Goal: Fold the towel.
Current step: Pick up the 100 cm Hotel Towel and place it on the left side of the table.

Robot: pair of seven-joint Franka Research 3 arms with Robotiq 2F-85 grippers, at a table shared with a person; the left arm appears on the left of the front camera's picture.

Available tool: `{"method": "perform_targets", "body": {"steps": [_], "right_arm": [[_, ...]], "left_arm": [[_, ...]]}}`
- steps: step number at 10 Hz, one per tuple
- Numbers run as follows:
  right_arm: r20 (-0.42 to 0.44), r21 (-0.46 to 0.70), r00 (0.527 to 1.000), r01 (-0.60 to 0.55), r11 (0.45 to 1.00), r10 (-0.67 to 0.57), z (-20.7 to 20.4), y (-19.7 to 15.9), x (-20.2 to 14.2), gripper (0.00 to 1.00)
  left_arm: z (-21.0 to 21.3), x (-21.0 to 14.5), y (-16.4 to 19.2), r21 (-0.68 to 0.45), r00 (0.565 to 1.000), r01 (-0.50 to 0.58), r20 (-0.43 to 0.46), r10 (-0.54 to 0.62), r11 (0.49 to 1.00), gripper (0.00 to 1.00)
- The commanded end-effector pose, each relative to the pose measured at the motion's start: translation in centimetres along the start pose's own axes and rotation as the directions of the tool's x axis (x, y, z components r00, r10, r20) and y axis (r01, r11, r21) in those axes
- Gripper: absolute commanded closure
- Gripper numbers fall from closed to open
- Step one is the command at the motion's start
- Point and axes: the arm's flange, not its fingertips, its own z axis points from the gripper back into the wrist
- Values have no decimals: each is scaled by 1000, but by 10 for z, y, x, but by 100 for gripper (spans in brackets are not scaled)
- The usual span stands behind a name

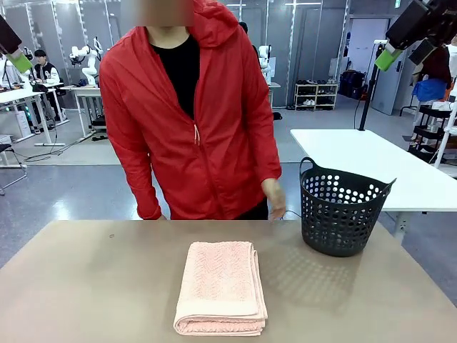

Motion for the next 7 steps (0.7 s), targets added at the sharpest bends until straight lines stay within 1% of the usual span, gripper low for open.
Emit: {"method": "perform_targets", "body": {"steps": [1, 3, 4, 5, 6, 7], "right_arm": [[4, -10, 1000, 5, 1000, -5, -1, -1, -1, 0], [4, -10, 1000, 5, 1000, -5, -1, -1, -1, 0], [4, -10, 1000, 5, 1000, -5, -1, -1, -1, 0], [4, -10, 1000, 5, 1000, -5, -1, -1, -1, 0], [4, -10, 1000, 5, 1000, -5, -1, -1, -1, 0], [4, -10, 1000, 5, 1000, -5, -1, -1, -1, 0]], "left_arm": [[0, 0, 0, 0, 1000, 0, 0, 0, 1000, 0], [-25, -16, 3, -68, 997, -77, -2, 77, 995, 0], [-44, -28, -2, -136, 993, -116, -9, 116, 984, 0], [-70, -40, -7, -174, 990, -144, -27, 141, 974, 0], [-102, -53, -9, -240, 985, -173, -35, 170, 955, 0], [-135, -67, -6, -297, 972, -230, -24, 233, 927, 0]]}}
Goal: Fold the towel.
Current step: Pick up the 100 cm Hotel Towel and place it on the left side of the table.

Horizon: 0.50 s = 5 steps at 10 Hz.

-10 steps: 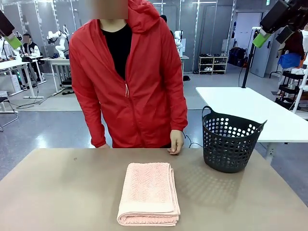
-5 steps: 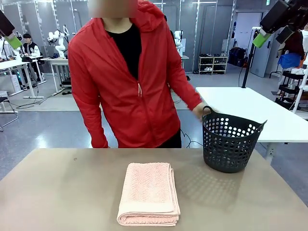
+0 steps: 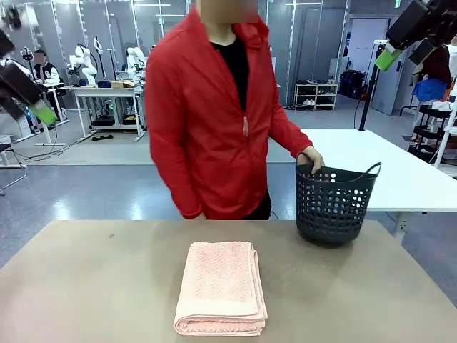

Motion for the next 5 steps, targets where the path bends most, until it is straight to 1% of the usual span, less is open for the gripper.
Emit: {"method": "perform_targets", "body": {"steps": [1, 4, 5], "right_arm": [[4, -10, 1000, 5, 1000, -5, -1, -1, -1, 0], [4, -10, 1000, 5, 1000, -5, -1, -1, -1, 0], [4, -10, 1000, 5, 1000, -5, -1, -1, -1, 0]], "left_arm": [[-50, -24, 13, -112, 994, -78, 70, 86, 991, 0], [-133, -43, 24, -244, 984, -139, 78, 162, 960, 0], [-160, -49, 27, -326, 979, -165, 63, 196, 931, 0]]}}
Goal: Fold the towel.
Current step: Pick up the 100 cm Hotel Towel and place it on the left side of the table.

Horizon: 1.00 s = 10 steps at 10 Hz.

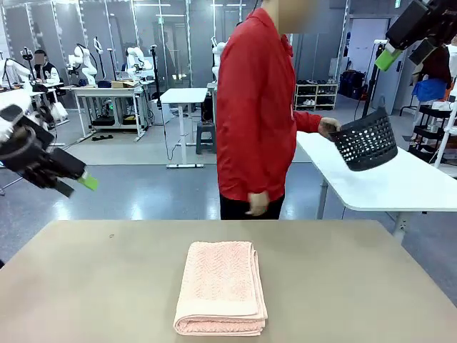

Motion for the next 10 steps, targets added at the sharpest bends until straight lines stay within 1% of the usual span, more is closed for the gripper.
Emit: {"method": "perform_targets", "body": {"steps": [1, 2, 3, 4, 5, 6, 7, 8, 9, 10], "right_arm": [[4, -10, 1000, 5, 1000, -5, -1, -1, -1, 0], [4, -10, 1000, 5, 1000, -5, -1, -1, -1, 0], [4, -10, 1000, 5, 1000, -5, -1, -1, -1, 0], [4, -10, 1000, 5, 1000, -5, -1, -1, -1, 0], [4, -10, 1000, 5, 1000, -5, -1, -1, -1, 0], [4, -10, 1000, 5, 1000, -5, -1, -1, -1, 0], [4, -10, 1000, 5, 1000, -5, -1, -1, -1, 0], [4, -10, 1000, 5, 1000, -5, -1, -1, -1, 0], [4, -10, 1000, 5, 1000, -5, -1, -1, -1, 0], [4, -10, 1000, 5, 1000, -5, -1, -1, -1, 0]], "left_arm": [[-46, -4, 15, -121, 999, -32, 7, 33, 992, 0], [-81, -14, 21, -173, 996, -78, -52, 70, 982, 0], [-114, -22, 26, -224, 991, -126, -66, 114, 966, 0], [-150, -31, 27, -293, 988, -154, -56, 144, 944, 0], [-179, -40, 27, -306, 988, -153, -25, 152, 940, 0], [-202, -50, 31, -327, 979, -204, -59, 196, 923, 0], [-221, -56, 32, -346, 965, -261, -112, 236, 901, 0], [-235, -58, 31, -381, 954, -299, -142, 264, 875, 0], [-243, -59, 30, -388, 953, -303, -135, 272, 870, 0], [-253, -60, 29, -369, 949, -313, -141, 281, 875, 0]]}}
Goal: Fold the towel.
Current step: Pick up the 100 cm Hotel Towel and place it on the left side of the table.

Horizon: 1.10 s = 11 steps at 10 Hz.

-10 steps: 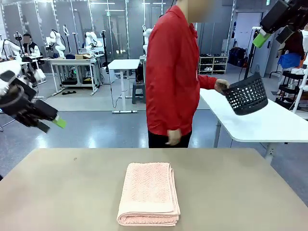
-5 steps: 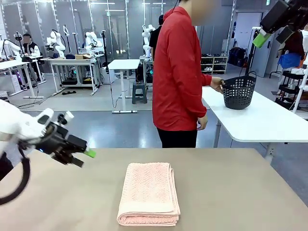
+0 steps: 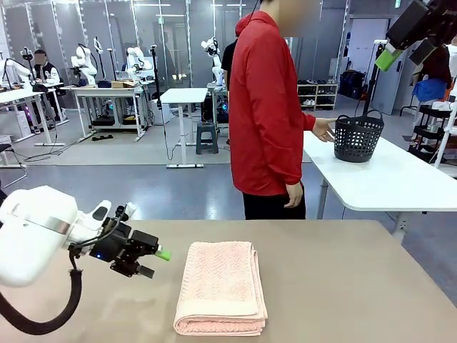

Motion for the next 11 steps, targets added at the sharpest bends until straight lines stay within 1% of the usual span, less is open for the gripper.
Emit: {"method": "perform_targets", "body": {"steps": [1, 2, 3, 5, 6, 8, 10, 11], "right_arm": [[4, -10, 1000, 4, 1000, -4, -1, 0, -1, 0], [4, -10, 1000, 4, 1000, -4, -1, 0, -1, 0], [4, -10, 1000, 4, 1000, -4, -1, 0, -1, 0], [4, -10, 1000, 4, 1000, -4, -1, 0, -1, 0], [4, -10, 1000, 4, 1000, -4, -1, 0, -1, 0], [4, -10, 1000, 4, 1000, -4, -1, 0, -1, 0], [4, -10, 1000, 4, 1000, -4, -1, 0, -1, 0], [4, -10, 1000, 4, 1000, -4, -1, 0, -1, 0]], "left_arm": [[-15, 10, 4, -64, 1000, -22, 4, 22, 998, 0], [-27, 8, 8, -129, 999, -45, -3, 45, 991, 0], [-41, 5, 11, -155, 1000, -29, -10, 28, 988, 0], [-66, -2, 18, -209, 998, -58, -6, 58, 976, 0], [-75, -6, 23, -184, 999, -48, 15, 52, 982, 0], [-88, -16, 30, -263, 997, -63, 18, 70, 963, 0], [-95, -20, 29, -296, 996, -69, 36, 83, 953, 0], [-96, -21, 31, -290, 996, -72, 36, 86, 954, 12]]}}
